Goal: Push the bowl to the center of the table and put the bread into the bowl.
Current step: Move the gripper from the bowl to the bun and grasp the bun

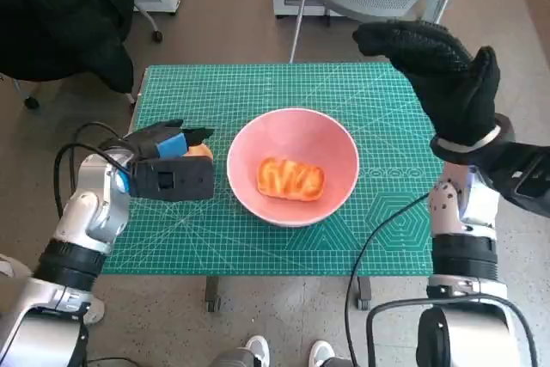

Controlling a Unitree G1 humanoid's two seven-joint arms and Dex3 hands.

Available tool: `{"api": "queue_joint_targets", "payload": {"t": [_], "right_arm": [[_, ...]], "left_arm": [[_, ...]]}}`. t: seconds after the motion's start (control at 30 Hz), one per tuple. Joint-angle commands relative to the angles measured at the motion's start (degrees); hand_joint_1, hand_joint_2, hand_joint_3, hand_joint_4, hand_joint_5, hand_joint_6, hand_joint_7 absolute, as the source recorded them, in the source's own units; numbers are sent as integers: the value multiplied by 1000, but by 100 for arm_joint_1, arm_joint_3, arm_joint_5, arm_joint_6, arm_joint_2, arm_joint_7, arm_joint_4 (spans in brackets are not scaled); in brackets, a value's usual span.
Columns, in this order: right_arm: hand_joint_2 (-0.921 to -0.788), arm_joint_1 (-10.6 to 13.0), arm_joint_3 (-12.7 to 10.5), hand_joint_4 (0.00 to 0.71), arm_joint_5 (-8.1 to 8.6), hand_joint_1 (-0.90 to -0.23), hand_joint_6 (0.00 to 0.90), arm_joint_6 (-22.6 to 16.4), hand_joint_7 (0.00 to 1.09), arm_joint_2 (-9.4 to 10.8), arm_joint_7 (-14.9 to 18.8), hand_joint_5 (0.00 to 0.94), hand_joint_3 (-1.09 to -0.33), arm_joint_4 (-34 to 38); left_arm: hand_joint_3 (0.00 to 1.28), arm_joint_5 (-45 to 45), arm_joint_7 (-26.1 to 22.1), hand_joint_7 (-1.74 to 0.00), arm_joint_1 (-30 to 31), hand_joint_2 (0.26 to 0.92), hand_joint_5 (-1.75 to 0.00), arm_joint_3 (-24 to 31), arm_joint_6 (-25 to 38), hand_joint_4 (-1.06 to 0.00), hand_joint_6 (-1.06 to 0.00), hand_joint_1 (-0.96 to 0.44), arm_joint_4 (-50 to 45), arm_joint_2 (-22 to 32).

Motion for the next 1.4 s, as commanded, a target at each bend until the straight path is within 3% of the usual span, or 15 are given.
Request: {"api": "queue_joint_targets", "payload": {"t": [0.03,0.53,0.9,1.0,1.17,1.2,1.23,1.27,1.33,1.4], "right_arm": [[-921,110,53,334,-98,-730,411,76,3,-58,-6,0,-871,-20],[-921,190,74,334,-38,-733,416,205,5,-55,21,0,-872,-201],[-921,240,64,335,-22,-733,418,287,5,-80,21,1,-872,-311],[-921,252,61,335,-26,-733,418,283,5,-88,16,1,-872,-319],[-921,265,64,335,-26,-728,418,278,5,-88,7,0,-873,-330],[-921,273,67,335,-25,-727,418,280,5,-84,2,0,-874,-344],[-921,279,69,335,-24,-726,418,282,5,-82,-2,0,-874,-355],[-921,282,71,335,-23,-725,418,284,5,-81,-5,0,-874,-362],[-921,283,71,334,-20,-724,418,293,5,-81,-11,0,-874,-368],[-921,283,71,334,-20,-724,418,299,5,-81,-17,0,-875,-373]], "left_arm": [[1,141,80,-13,9,694,-8,-107,65,-98,-308,-271,-48,-34],[4,288,400,-18,-200,701,-13,-357,-86,-170,-374,-137,620,-210],[21,369,690,-25,-487,742,-20,-510,-279,-237,-431,-70,1258,-332],[30,483,924,-36,-520,777,-23,-589,-322,-335,-508,-29,1390,-362],[39,596,1338,-96,-498,861,-64,-659,-358,-662,-734,42,1531,-386],[58,643,1457,-335,-496,873,-79,-677,-340,-709,-710,-38,1583,-402],[82,678,1546,-682,-496,890,-467,-691,-328,-694,-640,-24,1624,-415],[104,699,1606,-911,-498,901,-723,-701,-322,-677,-590,-15,1656,-424],[112,748,1765,-1062,-497,911,-970,-724,-309,-675,-561,-7,1750,-438],[120,772,1857,-1075,-504,911,-1148,-741,-302,-662,-578,-3,1816,-446]]}}
